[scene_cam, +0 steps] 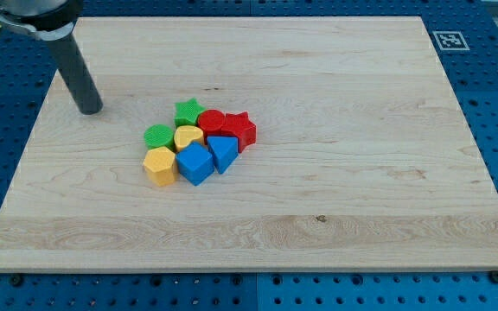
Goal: Move your arm towards right
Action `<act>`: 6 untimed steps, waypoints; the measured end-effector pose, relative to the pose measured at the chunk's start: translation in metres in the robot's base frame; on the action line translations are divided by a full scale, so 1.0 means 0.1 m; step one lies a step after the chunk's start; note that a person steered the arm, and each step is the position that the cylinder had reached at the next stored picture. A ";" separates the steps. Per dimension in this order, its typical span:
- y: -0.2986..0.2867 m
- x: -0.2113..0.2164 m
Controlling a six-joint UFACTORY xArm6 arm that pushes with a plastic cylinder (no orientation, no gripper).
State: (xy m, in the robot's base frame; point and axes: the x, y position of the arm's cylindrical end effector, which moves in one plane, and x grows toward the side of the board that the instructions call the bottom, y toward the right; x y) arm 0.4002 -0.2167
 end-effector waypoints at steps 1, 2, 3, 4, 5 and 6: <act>0.41 0.00; 0.86 0.00; 1.50 0.00; 2.08 0.00; 2.64 0.00; 3.03 0.00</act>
